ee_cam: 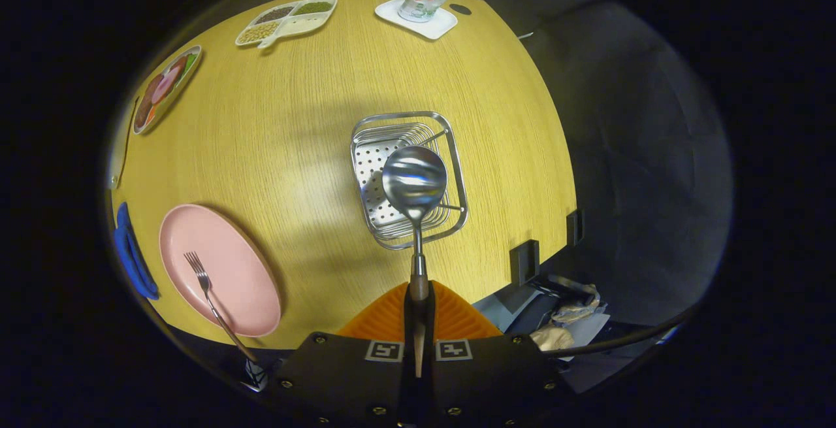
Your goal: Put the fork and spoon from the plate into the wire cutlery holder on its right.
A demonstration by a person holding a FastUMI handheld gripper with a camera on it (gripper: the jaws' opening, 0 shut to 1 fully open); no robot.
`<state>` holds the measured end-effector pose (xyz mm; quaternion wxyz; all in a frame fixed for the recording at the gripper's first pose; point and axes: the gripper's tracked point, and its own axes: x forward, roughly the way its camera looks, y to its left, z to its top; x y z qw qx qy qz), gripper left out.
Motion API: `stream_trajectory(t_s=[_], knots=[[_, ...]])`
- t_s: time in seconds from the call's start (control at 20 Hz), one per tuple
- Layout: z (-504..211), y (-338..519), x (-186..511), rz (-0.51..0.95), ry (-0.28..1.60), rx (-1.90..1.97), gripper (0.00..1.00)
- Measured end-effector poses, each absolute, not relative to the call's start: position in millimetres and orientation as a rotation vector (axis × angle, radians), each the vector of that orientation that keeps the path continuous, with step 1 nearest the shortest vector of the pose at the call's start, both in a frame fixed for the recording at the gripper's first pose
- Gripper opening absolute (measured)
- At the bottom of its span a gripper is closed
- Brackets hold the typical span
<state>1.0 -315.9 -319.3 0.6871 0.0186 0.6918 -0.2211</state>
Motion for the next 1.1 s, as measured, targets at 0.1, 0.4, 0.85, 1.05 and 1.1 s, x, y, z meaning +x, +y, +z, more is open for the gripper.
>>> stream_trajectory(t_s=[0.1,0.4,0.85,1.05,1.1], knots=[[-318,-321,3,-0.487,1.550,0.026,0.06],[-304,-326,23,-0.484,1.470,0.027,0.51],[-291,-315,30,-0.456,1.398,0.008,0.92],[-280,-302,33,-0.447,1.376,-0.056,0.92],[-275,-297,34,-0.446,1.368,-0.074,0.92]])
